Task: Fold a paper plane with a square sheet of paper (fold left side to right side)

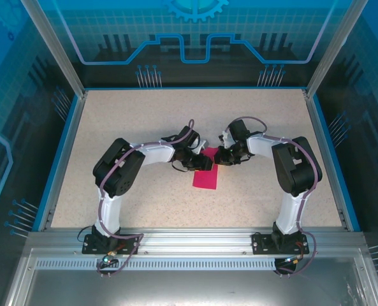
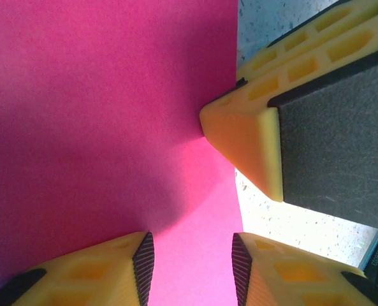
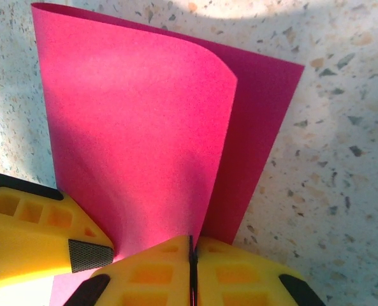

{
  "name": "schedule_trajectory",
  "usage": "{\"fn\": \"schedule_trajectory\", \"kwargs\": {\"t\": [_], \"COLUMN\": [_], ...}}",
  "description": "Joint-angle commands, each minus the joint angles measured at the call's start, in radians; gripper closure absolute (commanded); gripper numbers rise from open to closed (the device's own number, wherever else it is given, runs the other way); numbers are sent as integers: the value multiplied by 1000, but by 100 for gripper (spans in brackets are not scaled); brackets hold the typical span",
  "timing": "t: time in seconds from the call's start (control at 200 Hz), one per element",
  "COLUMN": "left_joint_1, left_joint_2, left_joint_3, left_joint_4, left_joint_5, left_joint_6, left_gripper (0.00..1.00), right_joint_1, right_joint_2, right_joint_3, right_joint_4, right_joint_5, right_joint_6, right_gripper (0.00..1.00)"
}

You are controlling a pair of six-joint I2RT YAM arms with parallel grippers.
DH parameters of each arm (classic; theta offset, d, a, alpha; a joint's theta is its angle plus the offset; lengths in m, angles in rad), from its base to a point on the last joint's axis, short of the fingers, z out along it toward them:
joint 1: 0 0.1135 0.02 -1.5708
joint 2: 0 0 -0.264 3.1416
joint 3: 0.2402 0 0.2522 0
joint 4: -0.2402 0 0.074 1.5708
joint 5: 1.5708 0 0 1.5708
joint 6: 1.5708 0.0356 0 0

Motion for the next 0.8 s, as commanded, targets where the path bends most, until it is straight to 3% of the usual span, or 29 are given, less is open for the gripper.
{"fn": "schedule_trajectory", "kwargs": {"t": [0.0,0.21,0.335,0.46,0.515,0.65,0.795], "left_joint_1": [-20,-20,-20,-21,-21,-19,-20], "left_joint_2": [50,51,52,50,51,48,43], "left_joint_3": [1,-9,-6,-6,-4,-2,0], "left_joint_4": [-44,-50,-52,-52,-51,-51,-56], "left_joint_5": [-49,-60,-63,-65,-66,-64,-67], "left_joint_6": [11,7,5,2,-1,-4,-5], "left_gripper": [59,59,59,60,60,60,60], "right_joint_1": [13,-9,-28,-39,-39,-24,26], "right_joint_2": [11,-45,-112,-188,-224,-266,-256], "right_joint_3": [23,37,25,-23,-58,-164,-250], "right_joint_4": [-30,-39,-67,-106,-105,-41,55], "right_joint_5": [4,7,37,79,65,-73,-152], "right_joint_6": [-21,-23,-35,-48,-46,5,76], "right_gripper": [88,81,66,62,64,87,91]}}
